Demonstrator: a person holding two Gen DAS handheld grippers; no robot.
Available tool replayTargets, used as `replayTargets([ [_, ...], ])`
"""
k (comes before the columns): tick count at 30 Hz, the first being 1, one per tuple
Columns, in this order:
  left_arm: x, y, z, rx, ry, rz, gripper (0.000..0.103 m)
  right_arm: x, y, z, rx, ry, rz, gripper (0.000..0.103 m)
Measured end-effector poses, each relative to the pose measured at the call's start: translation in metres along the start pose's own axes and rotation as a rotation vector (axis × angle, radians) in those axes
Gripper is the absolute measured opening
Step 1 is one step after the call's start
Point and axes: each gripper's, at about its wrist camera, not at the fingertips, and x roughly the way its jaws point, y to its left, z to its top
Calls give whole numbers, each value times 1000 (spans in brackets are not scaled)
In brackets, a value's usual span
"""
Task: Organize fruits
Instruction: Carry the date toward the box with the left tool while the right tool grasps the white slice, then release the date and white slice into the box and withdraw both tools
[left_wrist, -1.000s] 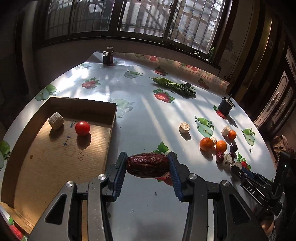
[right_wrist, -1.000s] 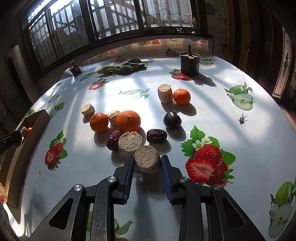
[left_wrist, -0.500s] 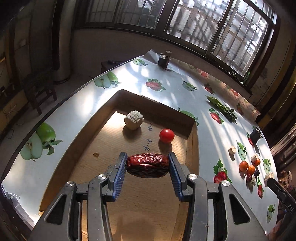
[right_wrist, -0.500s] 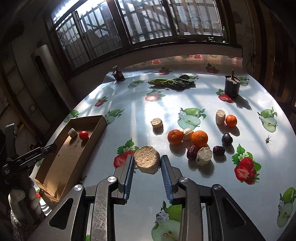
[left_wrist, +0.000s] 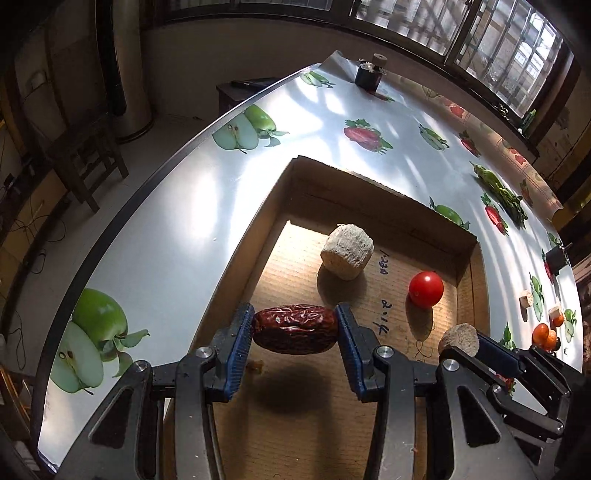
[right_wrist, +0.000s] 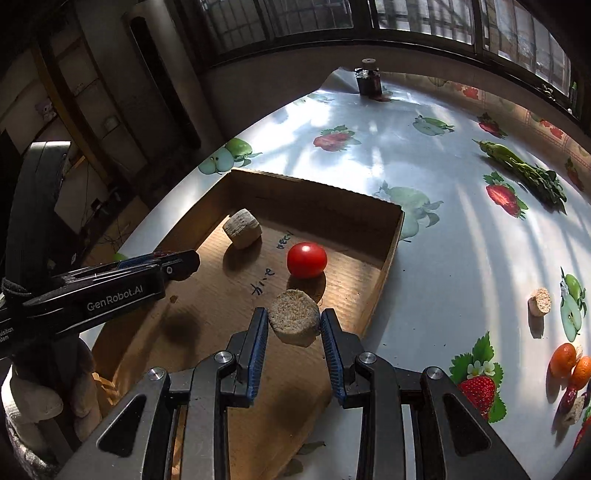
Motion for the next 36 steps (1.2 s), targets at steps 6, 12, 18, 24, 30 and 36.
replayTargets([
  [6,12,-2,-1,-1,23,-9,44,28,4,0,-18,35,-26,32],
  [12,15,-4,0,-6,27,-6,45,33,5,0,-27,27,-46,32],
  [18,-16,-3,-2,-35,-56,-1,56,20,13,-4,-62,-9,-51,33],
  [24,-66,-17,-24,-9,-202,73,80,-18,7,-15,-12,-88,-20,33],
  [30,-101,-41,-62,18,-285,83,84,-66,-13,-47,91,-168,-35,33],
  [36,-121,-76,-81,108,-343,107,84,-111,-38,-85,239,-263,-14,44],
])
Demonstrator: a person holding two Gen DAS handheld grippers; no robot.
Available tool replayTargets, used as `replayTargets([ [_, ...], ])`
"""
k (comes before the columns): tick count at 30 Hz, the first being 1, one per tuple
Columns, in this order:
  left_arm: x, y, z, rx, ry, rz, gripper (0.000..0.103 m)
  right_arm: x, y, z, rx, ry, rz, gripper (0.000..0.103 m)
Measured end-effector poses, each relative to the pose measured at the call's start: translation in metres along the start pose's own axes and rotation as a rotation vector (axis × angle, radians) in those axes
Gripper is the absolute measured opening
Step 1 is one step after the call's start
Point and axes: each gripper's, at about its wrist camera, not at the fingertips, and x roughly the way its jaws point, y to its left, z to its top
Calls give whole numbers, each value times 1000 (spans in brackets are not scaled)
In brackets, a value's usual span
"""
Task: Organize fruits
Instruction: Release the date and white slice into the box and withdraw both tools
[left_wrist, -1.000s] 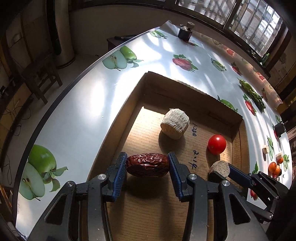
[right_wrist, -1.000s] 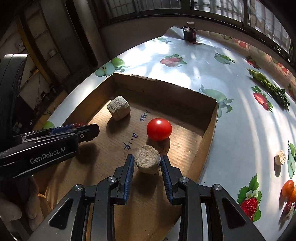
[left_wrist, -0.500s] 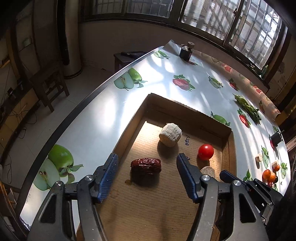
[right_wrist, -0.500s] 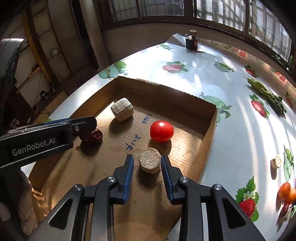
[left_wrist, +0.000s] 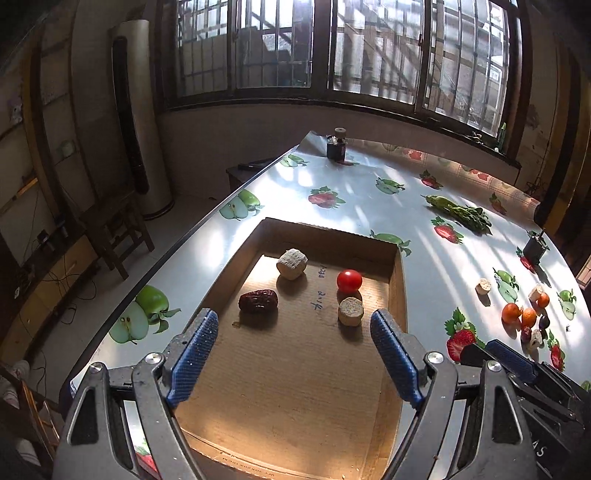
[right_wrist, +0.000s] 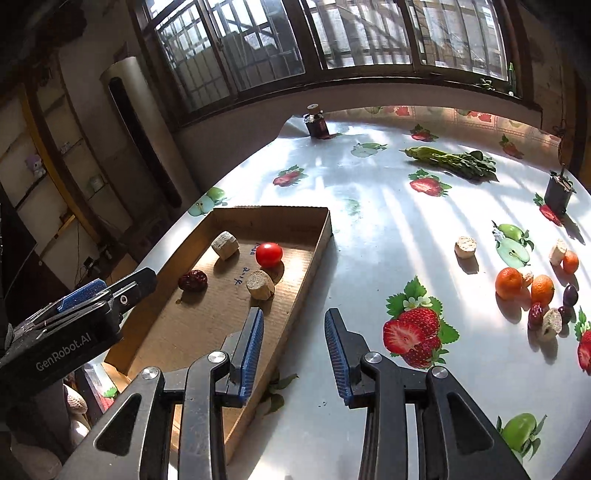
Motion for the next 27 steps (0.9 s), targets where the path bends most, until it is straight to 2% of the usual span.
replayTargets([
  [6,-18,-22,-8,45,-23,-11,84,-32,-27,-13,137,-48,34,45],
  [11,-23,-33,-13,66,-21,-3,84,-40,-52,-25,336,-17,222,45],
  [14,-28,-37,-15,80,-31,3,84,-43,-59,-29,362,17,250,45],
  [18,-34,-44,-16,105,-44,11,84,-61,-73,-23,325,-23,135,45],
  [21,-45,-47,-7,125,-76,4,84,-97,-95,0,272,-95,15,45],
  [24,-65,-49,12,137,-137,-9,84,-154,-119,43,193,-214,-179,45],
  [27,-83,-55,35,145,-192,-36,84,-209,-139,86,119,-330,-403,50],
])
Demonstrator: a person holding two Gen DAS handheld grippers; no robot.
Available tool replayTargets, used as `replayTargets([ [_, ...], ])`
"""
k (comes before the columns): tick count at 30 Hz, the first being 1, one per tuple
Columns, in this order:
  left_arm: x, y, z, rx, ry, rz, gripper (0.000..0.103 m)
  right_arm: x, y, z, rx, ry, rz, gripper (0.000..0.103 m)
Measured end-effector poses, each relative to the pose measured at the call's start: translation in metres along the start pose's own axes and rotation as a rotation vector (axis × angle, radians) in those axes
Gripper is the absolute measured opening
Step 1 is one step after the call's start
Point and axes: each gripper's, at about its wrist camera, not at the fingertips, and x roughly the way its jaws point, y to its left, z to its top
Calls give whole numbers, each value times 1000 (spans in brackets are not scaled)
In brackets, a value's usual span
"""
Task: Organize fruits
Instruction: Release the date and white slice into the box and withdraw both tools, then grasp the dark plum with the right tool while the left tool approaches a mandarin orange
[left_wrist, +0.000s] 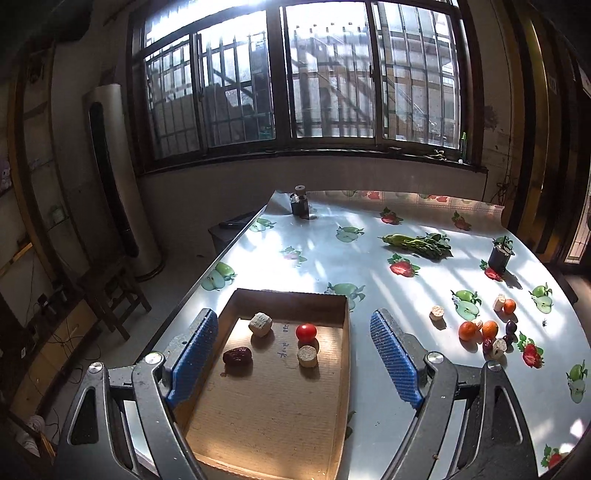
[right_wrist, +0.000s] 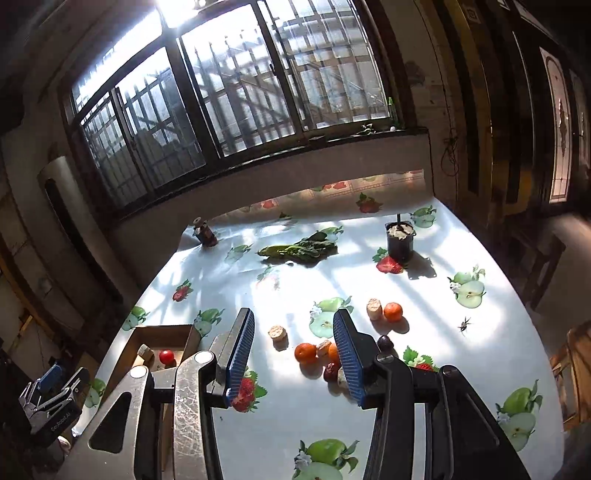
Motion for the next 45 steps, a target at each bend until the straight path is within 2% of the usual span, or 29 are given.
replayTargets([
  [2,-3,-6,15,15,-27,-9,87,-12,-19,39,-43,-71,-121,54],
  [3,-2,-10,21,18,-31,-18,89,-15,-26,53,-63,-88,-165,60],
  [6,7,-24,25,23,-26,-61,90,-15,-46,73,-62,-107,-240,62],
  [8,24,-39,20,31,27,-123,91,-4,-57,64,-39,-69,-204,62],
  [10,46,-56,11,45,104,-177,91,20,-66,42,-15,20,-140,62],
  [14,87,-91,-13,57,236,-256,91,85,-74,-24,35,234,6,62],
  [17,113,-111,-26,46,317,-316,91,124,-70,-73,31,351,69,62],
  [19,130,-124,-32,37,359,-346,90,140,-68,-94,42,388,110,61],
  [23,162,-146,-41,19,442,-384,89,162,-70,-107,39,388,90,61],
  [24,170,-150,-43,9,463,-399,86,167,-73,-106,41,379,72,61],
  [25,177,-155,-45,-1,482,-417,76,171,-76,-103,47,371,57,61],
  [28,196,-171,-49,-14,528,-468,58,184,-84,-95,78,365,42,61],
  [29,201,-175,-51,-16,542,-472,56,190,-87,-95,87,370,39,61],
  [35,219,-197,-55,-9,539,-522,56,207,-96,-101,114,356,22,61],
  [41,230,-216,-57,-19,520,-599,56,208,-97,-106,97,352,64,56],
  [42,231,-219,-56,-18,512,-607,56,210,-95,-107,84,358,68,53],
  [45,231,-227,-56,3,495,-621,56,212,-84,-112,27,370,58,37],
])
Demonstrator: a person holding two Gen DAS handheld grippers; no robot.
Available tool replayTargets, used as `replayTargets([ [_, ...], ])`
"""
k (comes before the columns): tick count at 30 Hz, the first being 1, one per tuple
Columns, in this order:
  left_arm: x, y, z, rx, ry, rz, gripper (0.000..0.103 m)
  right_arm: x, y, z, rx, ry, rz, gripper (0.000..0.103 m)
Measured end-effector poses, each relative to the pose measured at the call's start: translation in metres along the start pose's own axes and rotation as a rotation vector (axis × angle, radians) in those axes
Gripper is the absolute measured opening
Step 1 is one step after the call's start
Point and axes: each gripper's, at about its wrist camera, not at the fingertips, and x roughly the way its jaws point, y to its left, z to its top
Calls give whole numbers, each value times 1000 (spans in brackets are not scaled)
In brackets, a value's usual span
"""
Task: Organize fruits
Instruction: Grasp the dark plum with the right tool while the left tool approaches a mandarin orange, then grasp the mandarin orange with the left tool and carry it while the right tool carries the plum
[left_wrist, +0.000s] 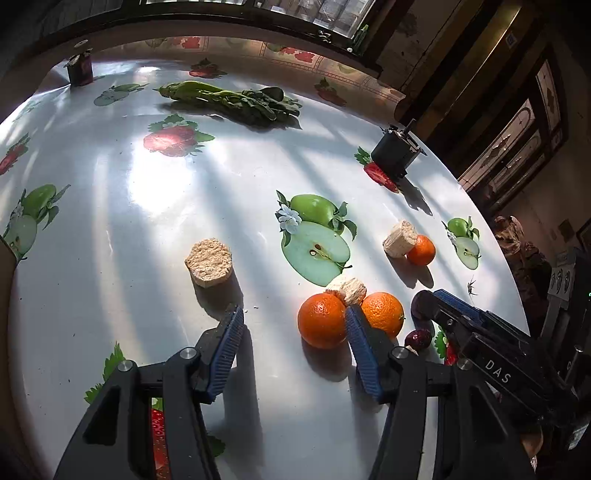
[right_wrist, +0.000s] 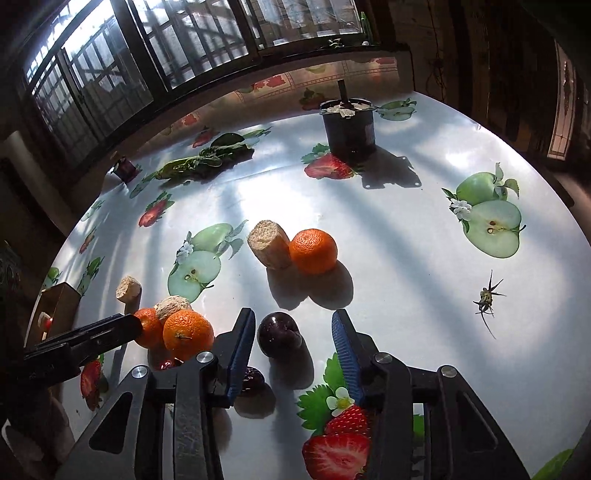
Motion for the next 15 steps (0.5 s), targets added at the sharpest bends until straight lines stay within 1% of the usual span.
replayTargets([
  [3,2,-5,-3,17,-9,-8,56,2,9,-2,-29,0,-2,29],
  [9,7,-18,-7,80,-34,22,56,4,16,-7,-74,7,-26,26],
  [10,7,-19,-8,84,-41,25,56,4,16,-7,-72,8,-21,24],
  [13,6,-17,-10,76,-64,18,55,3,15,-7,-64,6,-18,23],
  [14,5,-16,-11,77,-69,17,53,3,15,-8,-62,5,-16,23],
  [15,6,-16,-12,79,-64,11,34,2,15,-8,-61,5,-17,23],
])
